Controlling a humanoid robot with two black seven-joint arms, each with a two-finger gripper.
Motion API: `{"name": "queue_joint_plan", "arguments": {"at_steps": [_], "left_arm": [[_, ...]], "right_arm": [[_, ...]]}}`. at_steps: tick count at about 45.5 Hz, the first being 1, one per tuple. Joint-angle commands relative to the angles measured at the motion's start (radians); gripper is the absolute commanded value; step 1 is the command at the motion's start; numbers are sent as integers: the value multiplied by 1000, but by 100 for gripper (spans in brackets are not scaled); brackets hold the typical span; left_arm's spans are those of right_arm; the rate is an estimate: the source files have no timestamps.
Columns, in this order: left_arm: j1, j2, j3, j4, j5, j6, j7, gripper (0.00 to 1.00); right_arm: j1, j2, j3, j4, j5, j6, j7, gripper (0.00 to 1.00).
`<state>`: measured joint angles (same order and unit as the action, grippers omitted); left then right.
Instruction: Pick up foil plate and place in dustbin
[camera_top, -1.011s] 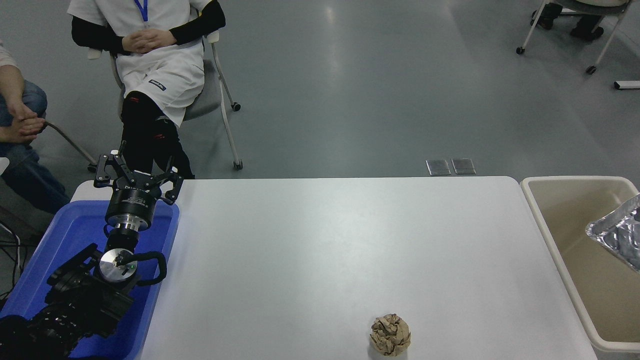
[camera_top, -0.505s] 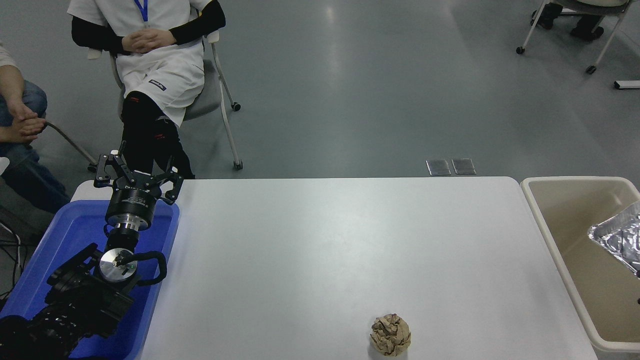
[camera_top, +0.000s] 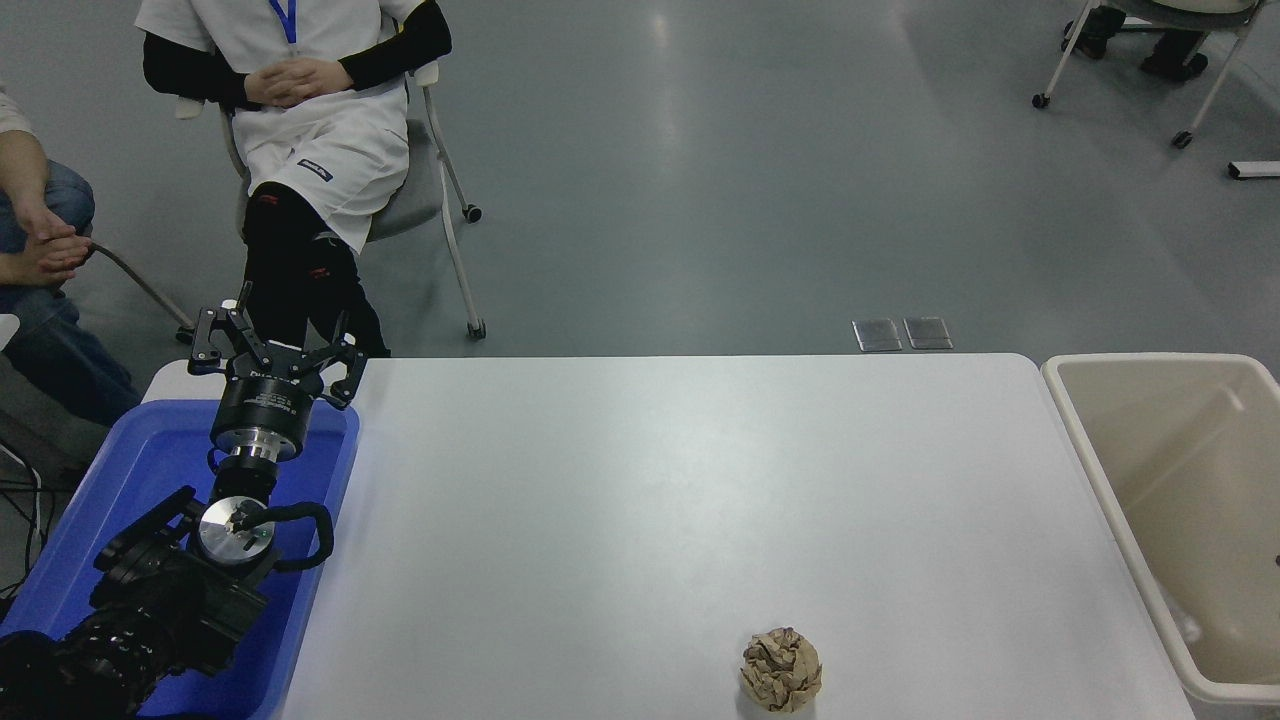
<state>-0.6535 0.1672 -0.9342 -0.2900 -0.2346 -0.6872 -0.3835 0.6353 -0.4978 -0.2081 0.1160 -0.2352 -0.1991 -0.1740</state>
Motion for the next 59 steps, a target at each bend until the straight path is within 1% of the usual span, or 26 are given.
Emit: {"name": "queue_joint_plan", "arguments": {"at_steps": [1,6,10,18,21,26,31,38,42,49,59], "left_arm": [[0,0,0,0,0,0,0,99],[0,0,0,0,0,0,0,99],[0,0,0,0,0,0,0,99],[0,0,0,0,0,0,0,99],[0,0,0,0,0,0,0,99],[0,0,0,0,0,0,0,99],[0,0,0,0,0,0,0,99],[0,0,0,0,0,-2,0,99],[0,0,2,0,0,-2,0,99],[0,0,2,0,0,-2,0,99],[0,0,2,0,1,-2,0,99]], "right_arm": [[26,-4,-1,-4,0,0,-1,88],[46,-2,-5,-1,-3,0,1,98],[79,-7,-33,8,-19,7,1,99],[145,-51,-126,68,-29,20,1,100],[197,-126,-142,177,-47,24,1,100],[290,-266,-146,427,-131,26,-1,100],[357,-338,-146,582,-216,26,-7,100],[411,-373,-151,709,-295,32,-9,100],[448,-393,-172,786,-329,62,-10,100],[550,-403,-258,889,-325,136,-10,100],[675,-380,-369,926,-309,207,-10,100]]}}
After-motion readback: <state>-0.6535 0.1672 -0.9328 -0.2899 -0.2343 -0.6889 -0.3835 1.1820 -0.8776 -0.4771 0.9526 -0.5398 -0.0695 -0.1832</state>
